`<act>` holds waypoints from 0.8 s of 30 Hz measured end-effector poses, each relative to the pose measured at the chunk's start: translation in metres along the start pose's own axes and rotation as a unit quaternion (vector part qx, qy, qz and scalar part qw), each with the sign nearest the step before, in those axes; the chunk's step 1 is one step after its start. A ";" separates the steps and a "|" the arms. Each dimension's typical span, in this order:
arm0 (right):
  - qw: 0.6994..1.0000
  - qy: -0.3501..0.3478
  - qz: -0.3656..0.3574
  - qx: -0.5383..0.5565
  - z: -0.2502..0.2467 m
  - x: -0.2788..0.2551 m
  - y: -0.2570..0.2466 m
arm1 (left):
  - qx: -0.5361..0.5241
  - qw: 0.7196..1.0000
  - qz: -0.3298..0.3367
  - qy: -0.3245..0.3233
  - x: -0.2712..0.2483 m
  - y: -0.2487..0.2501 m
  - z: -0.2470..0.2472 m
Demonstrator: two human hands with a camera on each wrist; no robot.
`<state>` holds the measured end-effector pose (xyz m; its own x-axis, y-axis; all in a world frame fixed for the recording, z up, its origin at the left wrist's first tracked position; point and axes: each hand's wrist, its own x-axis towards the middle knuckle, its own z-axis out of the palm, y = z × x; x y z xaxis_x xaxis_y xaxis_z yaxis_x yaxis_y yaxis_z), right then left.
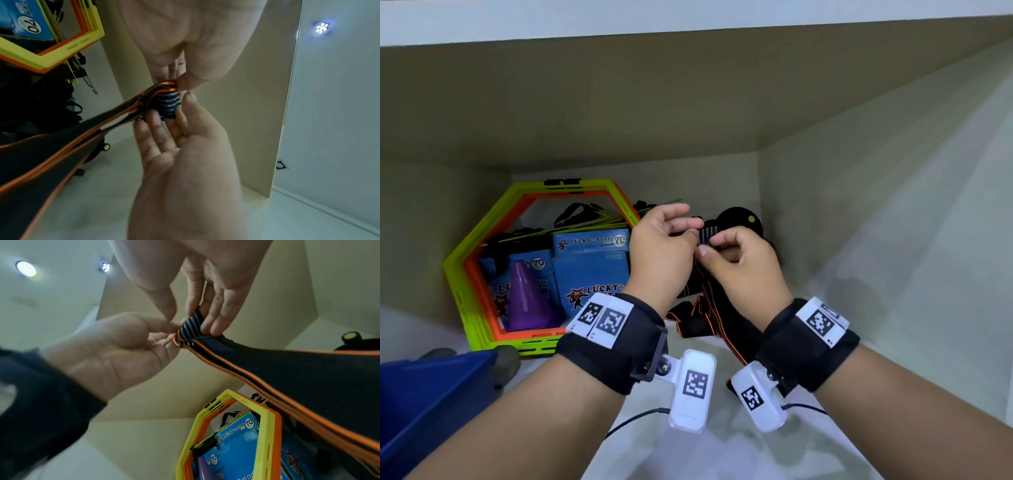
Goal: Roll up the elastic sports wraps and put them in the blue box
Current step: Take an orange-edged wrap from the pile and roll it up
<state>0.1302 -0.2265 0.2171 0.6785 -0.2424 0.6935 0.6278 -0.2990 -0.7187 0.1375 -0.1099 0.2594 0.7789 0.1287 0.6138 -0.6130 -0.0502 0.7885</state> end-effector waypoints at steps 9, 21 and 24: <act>0.993 -0.015 -0.061 -0.105 0.009 -0.013 -0.002 | -0.119 0.989 -0.093 -0.004 -0.004 0.003 -0.012; 0.990 0.119 -0.065 0.027 0.000 0.001 -0.001 | -0.050 0.991 -0.006 -0.123 -0.054 -0.028 -0.031; 0.992 0.102 -0.073 0.028 0.008 -0.006 -0.002 | -0.059 0.989 0.026 -0.132 -0.064 -0.031 -0.024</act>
<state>0.1274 -0.2172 0.2141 0.4912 -0.3830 0.7823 0.7374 -0.2951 -0.6075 0.1035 -0.0932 0.1950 0.7444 -0.1340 0.6542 -0.6518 0.0673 0.7554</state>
